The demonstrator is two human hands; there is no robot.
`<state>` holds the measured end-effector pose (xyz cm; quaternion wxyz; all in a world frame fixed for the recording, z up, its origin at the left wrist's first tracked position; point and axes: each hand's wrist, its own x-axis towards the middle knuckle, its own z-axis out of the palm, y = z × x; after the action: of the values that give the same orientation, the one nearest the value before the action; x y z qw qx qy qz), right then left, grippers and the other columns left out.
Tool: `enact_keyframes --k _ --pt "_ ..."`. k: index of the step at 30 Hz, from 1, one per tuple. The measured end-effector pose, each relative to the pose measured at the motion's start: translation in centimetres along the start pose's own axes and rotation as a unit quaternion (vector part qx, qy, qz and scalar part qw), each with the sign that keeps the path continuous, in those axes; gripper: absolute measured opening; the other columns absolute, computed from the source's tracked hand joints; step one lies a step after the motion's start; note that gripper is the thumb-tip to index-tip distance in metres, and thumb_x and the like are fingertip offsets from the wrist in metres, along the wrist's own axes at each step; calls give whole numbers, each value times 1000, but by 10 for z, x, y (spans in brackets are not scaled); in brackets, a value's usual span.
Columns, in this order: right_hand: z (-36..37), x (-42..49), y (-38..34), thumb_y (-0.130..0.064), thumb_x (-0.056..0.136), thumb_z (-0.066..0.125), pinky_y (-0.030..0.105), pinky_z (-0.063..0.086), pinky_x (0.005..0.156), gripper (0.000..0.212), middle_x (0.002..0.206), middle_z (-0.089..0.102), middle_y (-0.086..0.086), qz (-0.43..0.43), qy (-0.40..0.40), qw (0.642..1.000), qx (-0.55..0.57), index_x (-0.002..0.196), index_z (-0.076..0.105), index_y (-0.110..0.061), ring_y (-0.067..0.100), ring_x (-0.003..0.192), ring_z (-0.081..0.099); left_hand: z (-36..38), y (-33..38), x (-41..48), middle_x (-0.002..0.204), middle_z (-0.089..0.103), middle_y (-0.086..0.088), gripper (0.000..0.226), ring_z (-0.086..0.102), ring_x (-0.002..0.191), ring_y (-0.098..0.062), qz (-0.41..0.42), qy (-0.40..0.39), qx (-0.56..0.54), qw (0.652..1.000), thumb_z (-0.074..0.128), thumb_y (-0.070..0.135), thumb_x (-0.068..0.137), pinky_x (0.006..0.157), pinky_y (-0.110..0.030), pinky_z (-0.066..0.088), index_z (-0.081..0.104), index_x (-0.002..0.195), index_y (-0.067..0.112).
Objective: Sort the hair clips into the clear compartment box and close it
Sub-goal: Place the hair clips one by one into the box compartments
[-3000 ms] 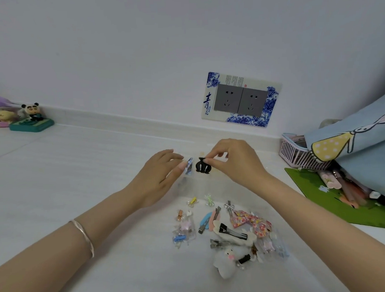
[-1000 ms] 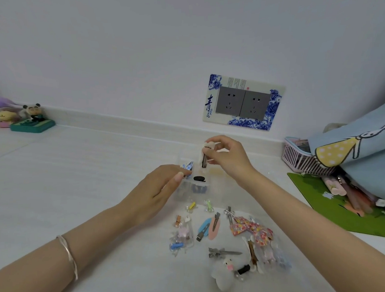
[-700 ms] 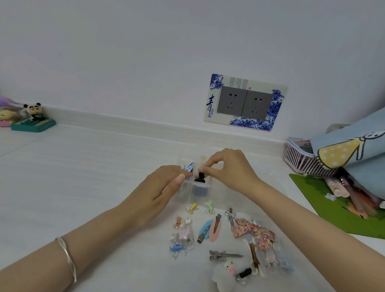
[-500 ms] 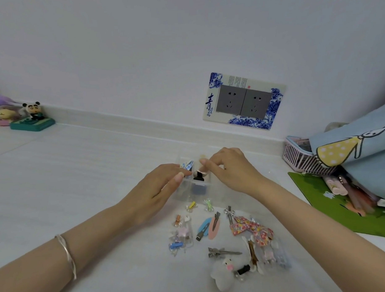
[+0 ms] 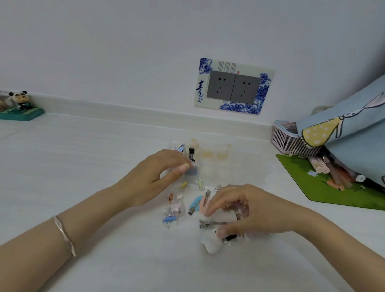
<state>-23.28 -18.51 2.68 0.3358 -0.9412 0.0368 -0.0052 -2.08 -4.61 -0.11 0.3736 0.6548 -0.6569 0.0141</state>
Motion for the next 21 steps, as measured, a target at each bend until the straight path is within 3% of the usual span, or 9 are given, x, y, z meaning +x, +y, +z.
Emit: enact_keyframes --k 6,10,13,15,17,21 --pt "14 -1 3 -37 71 79 4 29 91 31 100 49 -34 -7 -25 996 -83 100 68 -36 -10 109 44 0 2 0 117 59 23 45 44 118 7 -15 15 -23 1000 25 50 95 99 -8 30 63 112 32" --pt "14 4 5 -39 72 77 18 34 99 28 102 47 -28 -8 -35 994 -102 97 65 -35 -5 114 42 0 -1 0 117 59 22 47 44 117 9 -47 23 -44 998 24 51 94 97 -6 29 64 111 33" --pt "13 7 5 -38 74 76 30 41 96 22 105 53 -20 -14 -40 994 -102 89 61 -34 6 111 46 0 0 0 117 60 22 45 44 115 11 -51 23 -49 997 25 47 95 95 -4 28 64 111 31" --pt "11 9 4 -34 74 77 29 44 90 23 105 60 -11 -11 -21 998 -61 88 58 -32 10 104 52 0 1 0 116 59 24 45 44 115 10 -52 21 -57 997 25 47 94 95 -4 28 64 111 32" --pt "4 11 1 -29 72 78 19 42 82 26 95 66 -6 -11 21 999 22 86 57 -28 6 90 58 0 1 -1 117 57 26 45 44 115 10 -53 23 -62 996 24 50 93 95 -4 28 62 113 34" --pt "-15 27 -4 -20 72 80 16 44 71 36 66 65 -12 -6 106 983 153 97 56 -28 7 67 54 -3 -1 0 118 50 34 46 38 115 20 -64 43 -53 996 23 53 92 92 2 25 56 120 38"
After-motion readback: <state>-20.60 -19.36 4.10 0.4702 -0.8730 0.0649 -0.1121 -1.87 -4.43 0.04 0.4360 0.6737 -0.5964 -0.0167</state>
